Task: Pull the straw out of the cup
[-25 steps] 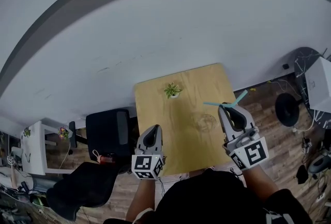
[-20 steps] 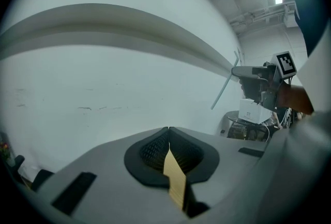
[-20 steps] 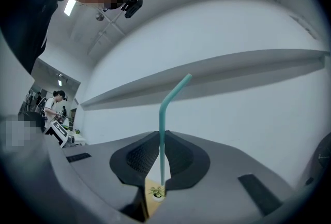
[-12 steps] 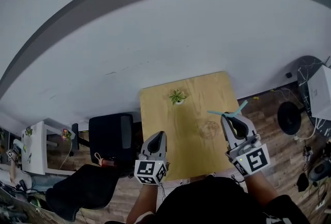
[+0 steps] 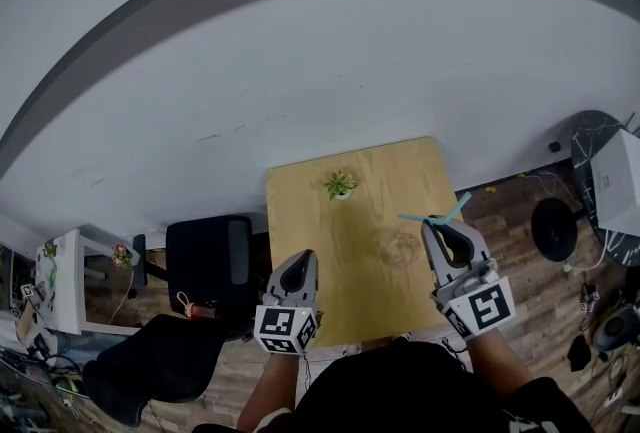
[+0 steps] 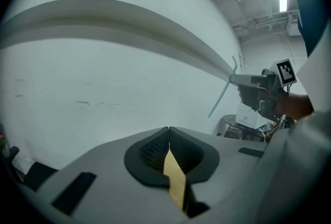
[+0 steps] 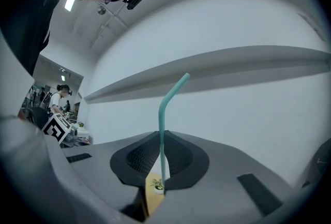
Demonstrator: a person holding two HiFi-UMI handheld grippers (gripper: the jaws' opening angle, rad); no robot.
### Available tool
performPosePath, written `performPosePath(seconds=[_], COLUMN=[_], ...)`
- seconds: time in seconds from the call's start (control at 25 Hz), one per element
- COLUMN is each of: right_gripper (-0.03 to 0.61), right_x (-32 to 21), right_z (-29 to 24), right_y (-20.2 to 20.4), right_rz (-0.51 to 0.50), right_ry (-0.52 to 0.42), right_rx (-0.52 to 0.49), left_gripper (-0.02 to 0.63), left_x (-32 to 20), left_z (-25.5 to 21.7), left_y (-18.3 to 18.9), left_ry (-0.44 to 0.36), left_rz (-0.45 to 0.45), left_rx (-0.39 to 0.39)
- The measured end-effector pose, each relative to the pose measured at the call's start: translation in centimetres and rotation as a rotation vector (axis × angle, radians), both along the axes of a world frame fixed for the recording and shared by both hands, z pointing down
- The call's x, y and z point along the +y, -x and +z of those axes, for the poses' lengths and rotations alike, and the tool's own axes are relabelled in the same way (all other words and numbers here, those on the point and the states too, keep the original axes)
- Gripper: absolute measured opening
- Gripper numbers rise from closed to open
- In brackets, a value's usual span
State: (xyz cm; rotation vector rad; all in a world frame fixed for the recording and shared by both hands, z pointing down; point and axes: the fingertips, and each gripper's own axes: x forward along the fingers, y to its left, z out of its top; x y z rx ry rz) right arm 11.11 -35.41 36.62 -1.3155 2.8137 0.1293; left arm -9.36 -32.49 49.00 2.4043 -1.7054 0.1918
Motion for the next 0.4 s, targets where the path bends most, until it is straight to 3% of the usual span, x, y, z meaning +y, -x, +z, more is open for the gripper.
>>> performPosePath(seconds=[0.16,0.4], right_gripper=[0.043,0.044], right_x=[0.1,0.5], right_z=[-0.1,0.2], right_y=[0.1,0.1], right_rz=[0.002,-0.007], right_ry=[-0.005,-0.001], right_rx=[0.005,0.015], left_gripper=[0.020,0.020], left_x=[0.0,0.3], left_z=[-1.3,-2.4], left_y=[-0.5,-1.1], left_ry=[-0.018,-0.044], left_rz=[0.006,0.025], left_rx=[0.055,0.047])
